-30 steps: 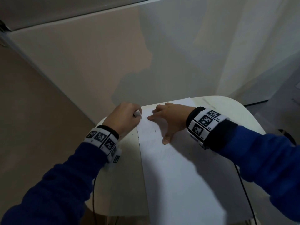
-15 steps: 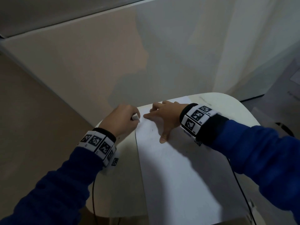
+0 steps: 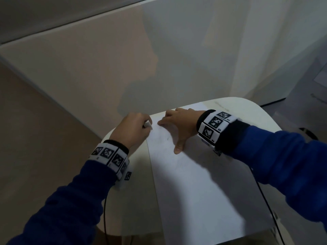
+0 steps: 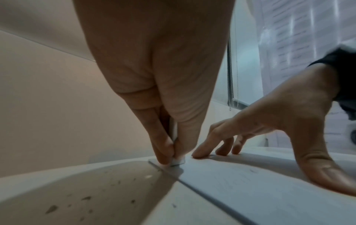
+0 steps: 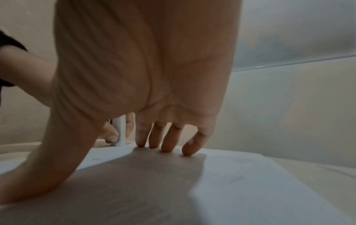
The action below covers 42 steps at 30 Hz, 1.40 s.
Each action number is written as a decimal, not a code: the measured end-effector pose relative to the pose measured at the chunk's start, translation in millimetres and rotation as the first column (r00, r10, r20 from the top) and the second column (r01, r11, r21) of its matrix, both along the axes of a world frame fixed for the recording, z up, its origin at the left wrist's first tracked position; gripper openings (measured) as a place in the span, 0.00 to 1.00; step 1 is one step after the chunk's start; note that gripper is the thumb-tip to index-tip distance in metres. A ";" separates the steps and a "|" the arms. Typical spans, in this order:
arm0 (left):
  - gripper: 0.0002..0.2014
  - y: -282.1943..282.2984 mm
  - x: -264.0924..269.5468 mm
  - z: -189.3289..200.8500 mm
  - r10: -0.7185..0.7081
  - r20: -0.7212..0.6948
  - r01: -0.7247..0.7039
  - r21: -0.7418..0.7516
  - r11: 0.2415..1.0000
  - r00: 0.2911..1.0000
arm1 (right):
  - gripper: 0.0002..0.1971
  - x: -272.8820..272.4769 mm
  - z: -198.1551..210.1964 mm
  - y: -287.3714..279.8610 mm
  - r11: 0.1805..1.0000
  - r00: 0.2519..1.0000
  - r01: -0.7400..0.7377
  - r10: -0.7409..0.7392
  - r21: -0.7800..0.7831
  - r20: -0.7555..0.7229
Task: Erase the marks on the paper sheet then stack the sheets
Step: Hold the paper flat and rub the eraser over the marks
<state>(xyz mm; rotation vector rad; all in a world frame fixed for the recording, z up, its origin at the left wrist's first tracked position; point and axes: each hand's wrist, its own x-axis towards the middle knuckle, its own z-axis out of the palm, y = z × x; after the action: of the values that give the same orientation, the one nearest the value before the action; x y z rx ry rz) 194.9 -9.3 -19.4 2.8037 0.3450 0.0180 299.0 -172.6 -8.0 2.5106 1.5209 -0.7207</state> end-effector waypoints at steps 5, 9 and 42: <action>0.06 -4.1 -1.0 1.4 -0.036 -0.070 0.036 0.003 0.999 0.997 | 0.55 0.4 -4.5 -3.7 1.000 1.000 -0.007 0.007 0.005 0.003; 0.07 -0.2 2.9 2.4 -0.011 -0.060 0.011 -0.007 1.000 0.998 | 0.54 1.3 -4.5 -1.6 1.000 1.000 -0.013 0.013 -0.007 0.006; 0.06 -21.3 11.7 5.4 0.006 -0.028 -0.006 0.002 1.000 1.000 | 0.52 -1.2 -13.2 -22.7 0.975 0.987 0.134 -0.115 0.176 -0.113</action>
<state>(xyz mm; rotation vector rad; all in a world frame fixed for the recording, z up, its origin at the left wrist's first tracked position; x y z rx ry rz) 206.5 -30.5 -14.0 2.8073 0.3597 -0.0195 297.9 -195.3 -21.2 2.7660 1.5381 -0.7711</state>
